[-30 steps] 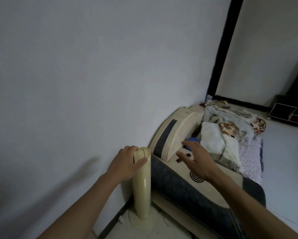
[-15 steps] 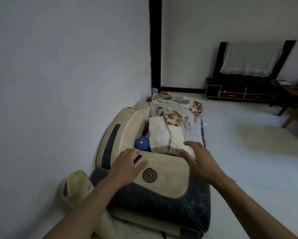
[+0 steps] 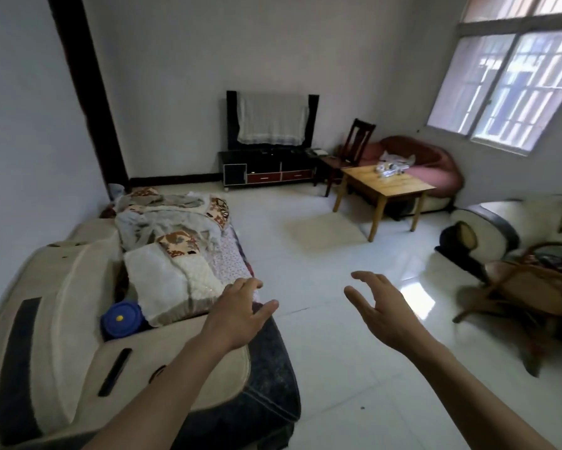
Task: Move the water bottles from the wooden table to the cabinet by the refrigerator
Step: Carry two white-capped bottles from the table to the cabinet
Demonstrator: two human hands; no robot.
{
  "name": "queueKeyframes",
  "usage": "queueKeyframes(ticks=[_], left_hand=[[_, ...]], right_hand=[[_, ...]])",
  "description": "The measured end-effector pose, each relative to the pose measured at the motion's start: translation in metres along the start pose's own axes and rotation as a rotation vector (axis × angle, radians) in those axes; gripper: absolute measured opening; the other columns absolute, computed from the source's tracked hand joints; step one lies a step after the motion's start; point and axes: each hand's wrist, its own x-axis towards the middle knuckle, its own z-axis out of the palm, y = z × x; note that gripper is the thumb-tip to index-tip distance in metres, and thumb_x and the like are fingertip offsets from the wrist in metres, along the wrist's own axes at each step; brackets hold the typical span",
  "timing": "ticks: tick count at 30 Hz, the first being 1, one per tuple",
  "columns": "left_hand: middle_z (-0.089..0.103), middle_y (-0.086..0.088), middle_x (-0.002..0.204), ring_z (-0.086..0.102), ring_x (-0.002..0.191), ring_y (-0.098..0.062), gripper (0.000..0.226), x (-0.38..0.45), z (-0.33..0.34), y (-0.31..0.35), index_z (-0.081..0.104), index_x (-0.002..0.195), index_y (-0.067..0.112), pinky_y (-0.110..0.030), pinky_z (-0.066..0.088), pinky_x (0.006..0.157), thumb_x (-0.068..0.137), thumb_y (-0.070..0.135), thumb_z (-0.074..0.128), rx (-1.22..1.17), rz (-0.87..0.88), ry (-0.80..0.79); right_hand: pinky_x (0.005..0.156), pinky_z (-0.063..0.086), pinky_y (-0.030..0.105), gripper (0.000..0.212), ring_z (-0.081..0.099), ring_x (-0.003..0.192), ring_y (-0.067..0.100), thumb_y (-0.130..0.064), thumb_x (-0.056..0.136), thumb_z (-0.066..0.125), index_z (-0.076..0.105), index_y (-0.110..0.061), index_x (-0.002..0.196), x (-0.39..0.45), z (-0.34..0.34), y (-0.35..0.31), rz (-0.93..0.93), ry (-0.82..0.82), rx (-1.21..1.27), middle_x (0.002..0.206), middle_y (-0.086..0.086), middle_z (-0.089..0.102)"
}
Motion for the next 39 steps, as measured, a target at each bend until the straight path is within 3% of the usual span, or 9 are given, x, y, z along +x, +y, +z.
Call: queueKeyframes(ticks=[8,14,28,35,39], left_hand=[[0.053,0.002,0.136,0.049,0.124,-0.018,0.055,0.018,0.058,0.068,0.051,0.133,0.022,-0.035,0.044,0.100,0.092,0.058,0.054,-0.029,0.260,-0.092],[0.052,0.004,0.139,0.049,0.125,-0.017,0.056,0.017,0.094,0.143,0.050,0.135,0.023,-0.035,0.046,0.100,0.092,0.059,0.052,0.003,0.400,-0.151],[0.052,0.003,0.137,0.049,0.124,-0.019,0.056,0.016,0.151,0.256,0.049,0.134,0.021,-0.037,0.048,0.094,0.092,0.059,0.051,0.197,0.374,-0.177],[0.050,0.002,0.141,0.045,0.127,-0.022,0.062,0.048,0.166,0.280,0.041,0.140,0.026,-0.042,0.046,0.097,0.091,0.063,0.049,0.297,0.338,-0.159],[0.047,0.003,0.144,0.042,0.130,-0.023,0.062,0.078,0.173,0.285,0.040,0.142,0.029,-0.043,0.041,0.101,0.091,0.064,0.049,0.321,0.335,-0.160]], right_hand=[[0.092,0.032,0.020,0.054,0.044,0.128,0.013,-0.052,0.095,0.048,0.045,-0.025,0.141,-0.083,-0.043,0.051,0.226,0.177,-0.114,0.146,-0.002,0.044],[0.098,0.033,0.024,0.054,0.042,0.130,0.013,-0.055,0.094,0.048,0.044,-0.028,0.141,-0.136,-0.086,0.096,0.347,0.271,-0.102,0.145,-0.002,0.043],[0.101,0.027,0.022,0.052,0.039,0.134,0.012,-0.048,0.095,0.054,0.047,-0.023,0.140,-0.165,-0.152,0.202,0.332,0.367,-0.020,0.143,-0.002,0.047],[0.109,0.038,0.039,0.060,0.036,0.136,0.016,-0.058,0.092,0.051,0.042,-0.029,0.143,-0.147,-0.177,0.246,0.354,0.333,-0.078,0.147,-0.004,0.041],[0.109,0.037,0.040,0.062,0.032,0.138,0.017,-0.062,0.091,0.047,0.039,-0.031,0.144,-0.114,-0.189,0.262,0.352,0.284,-0.151,0.150,-0.004,0.038]])
